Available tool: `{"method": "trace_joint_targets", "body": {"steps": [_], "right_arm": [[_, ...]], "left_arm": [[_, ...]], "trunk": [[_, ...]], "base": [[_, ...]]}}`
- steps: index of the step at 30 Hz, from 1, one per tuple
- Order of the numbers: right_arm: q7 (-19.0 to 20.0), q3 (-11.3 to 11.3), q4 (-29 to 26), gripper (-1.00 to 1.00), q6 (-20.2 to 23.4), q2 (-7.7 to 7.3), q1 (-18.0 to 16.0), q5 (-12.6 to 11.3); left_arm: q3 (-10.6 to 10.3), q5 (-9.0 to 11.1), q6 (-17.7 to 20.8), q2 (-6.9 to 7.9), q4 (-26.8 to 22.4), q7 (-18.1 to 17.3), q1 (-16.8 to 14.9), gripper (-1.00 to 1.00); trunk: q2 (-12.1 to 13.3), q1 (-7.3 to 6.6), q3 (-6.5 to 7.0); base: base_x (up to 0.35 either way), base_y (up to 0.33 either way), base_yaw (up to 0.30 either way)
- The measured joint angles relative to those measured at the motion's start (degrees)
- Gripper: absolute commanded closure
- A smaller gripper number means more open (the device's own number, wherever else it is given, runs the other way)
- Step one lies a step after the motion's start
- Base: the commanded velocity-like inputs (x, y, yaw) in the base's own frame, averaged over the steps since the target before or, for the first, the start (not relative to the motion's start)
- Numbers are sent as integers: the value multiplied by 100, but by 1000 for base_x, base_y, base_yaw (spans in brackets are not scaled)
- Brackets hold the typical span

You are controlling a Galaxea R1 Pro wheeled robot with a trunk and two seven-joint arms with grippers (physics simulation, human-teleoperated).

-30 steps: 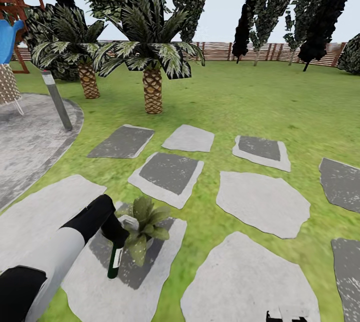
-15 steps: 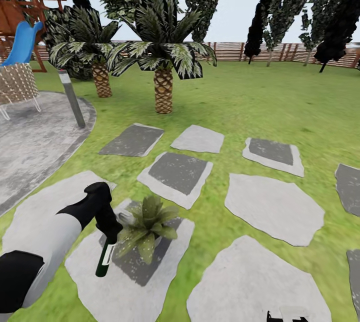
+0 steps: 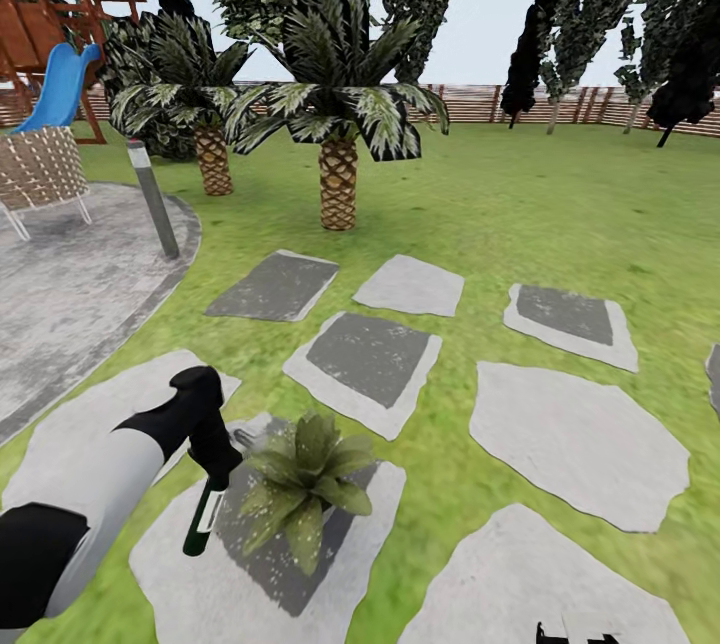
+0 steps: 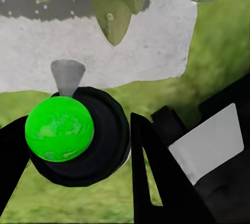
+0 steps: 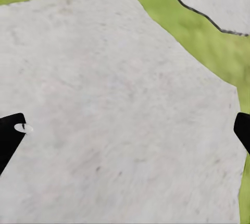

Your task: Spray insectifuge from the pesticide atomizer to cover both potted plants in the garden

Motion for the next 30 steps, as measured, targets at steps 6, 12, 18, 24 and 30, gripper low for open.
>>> {"method": "trace_joint_targets", "body": {"steps": [6, 12, 18, 24, 30], "right_arm": [[-6, -1, -8, -100, 0, 42, 0, -4], [-2, 0, -8, -100, -2, 43, -1, -3], [-2, 0, -7, -100, -3, 43, 0, -3], [-1, 0, 1, -100, -2, 44, -1, -3], [0, 0, 2, -100, -2, 44, -1, -1]], "left_arm": [[55, -341, 5, -5, -39, 0, 17, 100], [61, -349, 10, -59, -71, -1, 0, 100], [61, -350, 11, -72, -74, 0, 1, 100], [54, -353, 10, -71, -75, 6, 0, 100], [51, -356, 10, -71, -75, 8, -18, 100]], "trunk": [[0, 0, 0], [0, -1, 0], [0, 0, 0], [0, 2, 0], [0, 3, 0]], "base": [[2, 0, 215], [96, -214, 62], [59, -264, 1], [-105, -252, 51], [-225, -207, 267]]}}
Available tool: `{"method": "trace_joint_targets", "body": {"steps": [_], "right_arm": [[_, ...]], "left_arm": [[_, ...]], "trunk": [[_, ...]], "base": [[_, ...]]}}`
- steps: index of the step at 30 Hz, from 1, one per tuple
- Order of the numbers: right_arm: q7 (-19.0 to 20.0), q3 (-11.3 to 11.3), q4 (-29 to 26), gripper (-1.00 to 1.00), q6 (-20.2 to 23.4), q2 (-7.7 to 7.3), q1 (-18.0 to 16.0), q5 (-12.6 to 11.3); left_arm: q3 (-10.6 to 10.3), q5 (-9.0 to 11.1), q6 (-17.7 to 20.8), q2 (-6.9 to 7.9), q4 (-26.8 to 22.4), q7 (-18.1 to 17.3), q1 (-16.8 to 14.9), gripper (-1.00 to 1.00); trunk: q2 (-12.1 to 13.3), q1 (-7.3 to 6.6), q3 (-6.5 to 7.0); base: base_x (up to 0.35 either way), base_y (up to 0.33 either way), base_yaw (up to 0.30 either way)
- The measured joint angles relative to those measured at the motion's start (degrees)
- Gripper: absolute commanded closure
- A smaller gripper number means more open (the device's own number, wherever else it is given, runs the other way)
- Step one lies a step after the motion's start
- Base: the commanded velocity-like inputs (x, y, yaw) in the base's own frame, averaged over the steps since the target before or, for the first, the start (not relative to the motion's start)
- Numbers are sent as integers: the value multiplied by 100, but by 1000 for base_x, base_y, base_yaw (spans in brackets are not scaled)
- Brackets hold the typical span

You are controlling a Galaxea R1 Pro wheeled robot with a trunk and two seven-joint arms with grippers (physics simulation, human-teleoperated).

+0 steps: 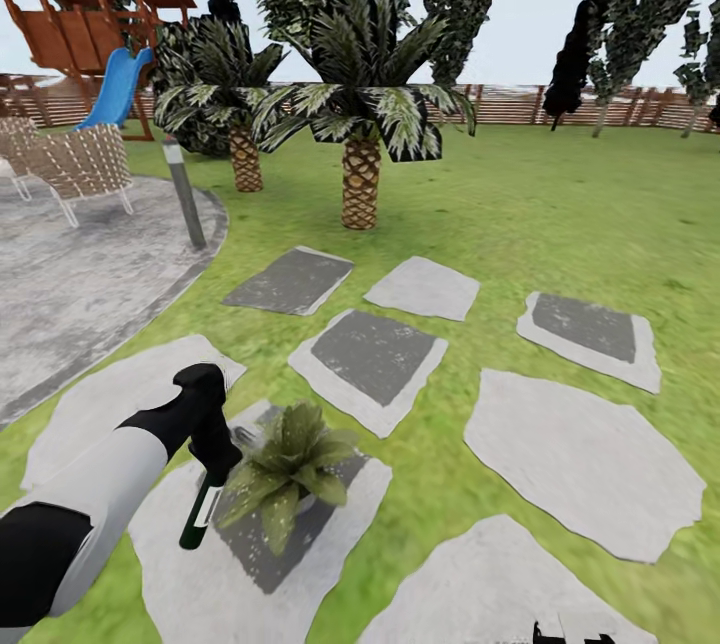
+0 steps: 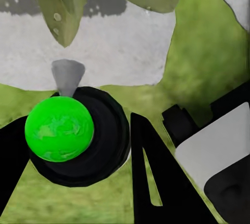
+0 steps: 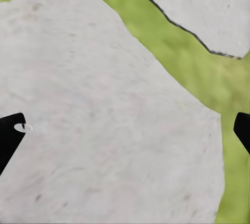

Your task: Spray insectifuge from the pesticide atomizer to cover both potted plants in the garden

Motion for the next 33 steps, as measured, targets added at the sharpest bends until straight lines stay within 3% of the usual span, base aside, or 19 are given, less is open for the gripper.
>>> {"method": "trace_joint_targets", "body": {"steps": [5, 16, 28, 33], "right_arm": [[-1, 0, 0, -100, -1, 0, 0, 0], [-1, 0, -1, -100, 0, -1, 1, 1], [0, 0, 1, -100, -1, 0, 0, 5], [-1, 0, 2, -100, -1, -4, 1, 5]], "left_arm": [[0, -1, 0, 1, -1, 0, 0, 100], [1, -2, 0, -1, 1, -2, 8, 100], [5, 0, 0, 1, -1, -6, 18, 100], [9, -2, 0, 1, 3, -6, 23, 100]], "trunk": [[0, -2, 0], [0, -2, 0], [0, -2, 0], [0, -2, 0]], "base": [[-48, -260, 241], [-12, -275, 24], [-94, -275, 266], [-3, -274, 71]]}}
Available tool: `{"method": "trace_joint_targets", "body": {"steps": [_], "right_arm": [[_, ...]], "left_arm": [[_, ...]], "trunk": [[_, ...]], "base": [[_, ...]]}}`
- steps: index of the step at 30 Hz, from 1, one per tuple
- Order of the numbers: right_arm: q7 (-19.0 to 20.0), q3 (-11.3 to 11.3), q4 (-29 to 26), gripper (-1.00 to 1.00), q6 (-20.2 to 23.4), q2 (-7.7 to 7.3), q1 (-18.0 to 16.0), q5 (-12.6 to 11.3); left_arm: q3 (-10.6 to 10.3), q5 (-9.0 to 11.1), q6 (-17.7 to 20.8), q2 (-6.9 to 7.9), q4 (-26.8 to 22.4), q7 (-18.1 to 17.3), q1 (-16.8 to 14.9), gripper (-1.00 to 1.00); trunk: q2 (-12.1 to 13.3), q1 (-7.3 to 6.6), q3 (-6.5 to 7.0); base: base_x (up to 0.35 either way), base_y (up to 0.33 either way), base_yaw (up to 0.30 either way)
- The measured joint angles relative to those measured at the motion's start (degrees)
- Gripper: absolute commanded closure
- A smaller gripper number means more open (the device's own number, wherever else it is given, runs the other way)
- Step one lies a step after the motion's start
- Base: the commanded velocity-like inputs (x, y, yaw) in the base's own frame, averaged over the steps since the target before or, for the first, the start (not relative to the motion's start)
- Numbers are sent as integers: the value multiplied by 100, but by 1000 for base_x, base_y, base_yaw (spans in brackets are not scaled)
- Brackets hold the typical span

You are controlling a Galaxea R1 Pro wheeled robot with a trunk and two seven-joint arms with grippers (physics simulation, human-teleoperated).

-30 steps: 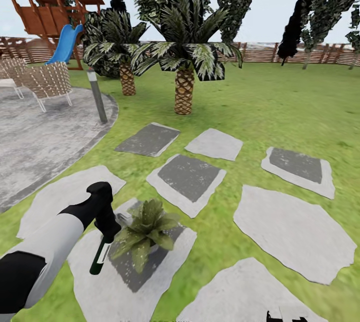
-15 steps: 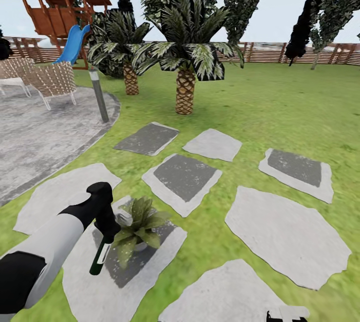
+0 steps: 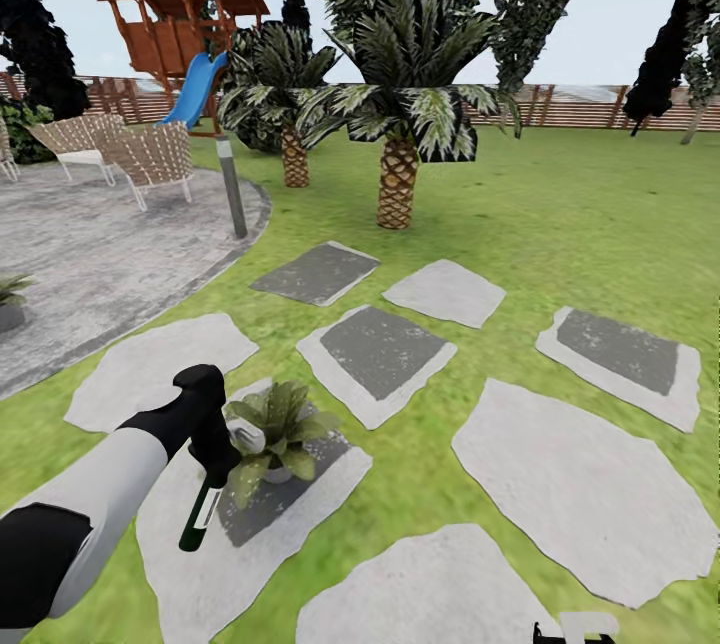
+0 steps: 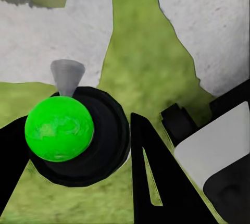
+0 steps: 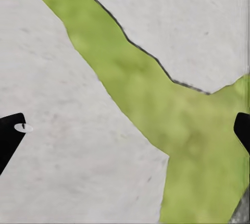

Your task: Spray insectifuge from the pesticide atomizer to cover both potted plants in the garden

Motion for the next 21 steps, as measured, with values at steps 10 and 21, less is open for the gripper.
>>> {"method": "trace_joint_targets", "body": {"steps": [10, 21], "right_arm": [[9, 1, -2, -100, 0, -27, 0, 3], [3, 5, -2, -100, 2, 4, 0, 0]], "left_arm": [[8, -2, -14, 55, 30, 25, 20, 100], [385, 73, 97, 78, 80, 915, 348, 100]], "trunk": [[0, 1, 0], [0, -2, 0]], "base": [[-69, -274, 5], [95, -109, 255]]}}
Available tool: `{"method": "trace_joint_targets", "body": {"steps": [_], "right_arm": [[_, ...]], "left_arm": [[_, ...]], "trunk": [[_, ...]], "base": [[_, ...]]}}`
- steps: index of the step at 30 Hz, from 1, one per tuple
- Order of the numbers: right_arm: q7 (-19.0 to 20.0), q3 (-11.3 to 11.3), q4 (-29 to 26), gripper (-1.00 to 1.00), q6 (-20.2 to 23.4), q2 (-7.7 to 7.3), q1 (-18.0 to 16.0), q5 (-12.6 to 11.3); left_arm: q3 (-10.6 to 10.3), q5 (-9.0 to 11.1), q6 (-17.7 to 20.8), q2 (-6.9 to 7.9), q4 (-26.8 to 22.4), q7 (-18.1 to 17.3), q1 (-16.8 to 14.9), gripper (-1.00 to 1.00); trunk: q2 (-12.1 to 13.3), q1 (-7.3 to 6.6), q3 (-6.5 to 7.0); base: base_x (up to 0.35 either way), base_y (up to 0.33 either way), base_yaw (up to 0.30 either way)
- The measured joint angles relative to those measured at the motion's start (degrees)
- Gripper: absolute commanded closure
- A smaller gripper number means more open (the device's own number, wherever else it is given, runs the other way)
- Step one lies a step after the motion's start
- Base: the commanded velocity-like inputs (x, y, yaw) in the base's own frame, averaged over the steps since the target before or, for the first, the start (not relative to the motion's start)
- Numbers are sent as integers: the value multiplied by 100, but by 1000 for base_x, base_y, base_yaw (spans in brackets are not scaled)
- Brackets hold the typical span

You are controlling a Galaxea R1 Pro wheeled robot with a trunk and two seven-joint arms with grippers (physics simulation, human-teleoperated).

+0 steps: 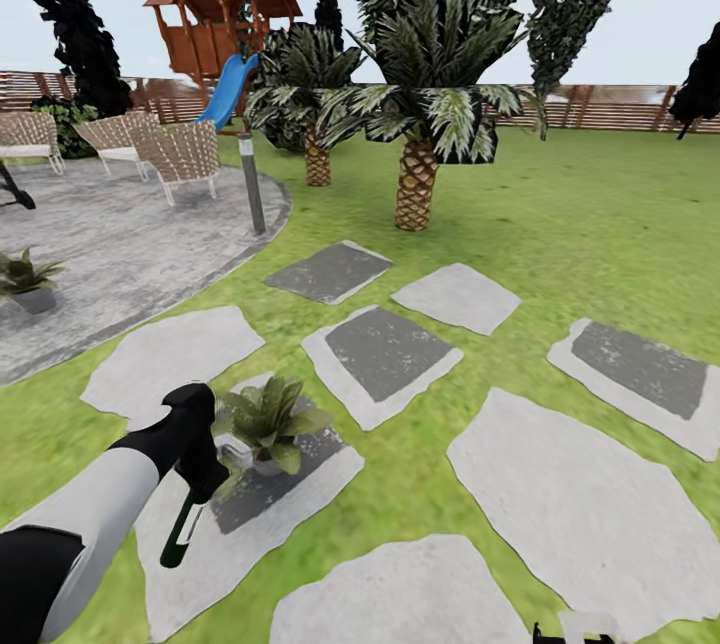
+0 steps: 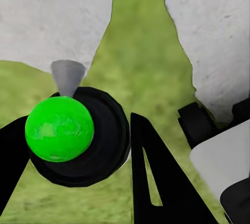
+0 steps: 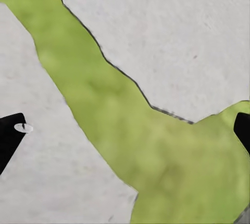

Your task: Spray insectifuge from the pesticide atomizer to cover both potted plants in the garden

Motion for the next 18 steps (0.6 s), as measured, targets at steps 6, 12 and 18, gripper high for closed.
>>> {"method": "trace_joint_targets", "body": {"steps": [6, 12, 18], "right_arm": [[7, -2, 6, -100, 0, 0, 0, 0], [11, -5, 7, -100, 0, 0, 0, 0], [9, -2, 6, -100, 0, 0, 0, 0]], "left_arm": [[421, 131, 7, -61, -27, 362, 363, 100], [738, 323, 1, -90, -66, 856, 588, 100], [1429, 539, -84, -141, -72, 1842, 837, 100]], "trunk": [[0, 2, 0], [0, 2, -1], [0, 2, -25]], "base": [[16, 0, 147], [0, 0, 24], [0, 0, 200]]}}
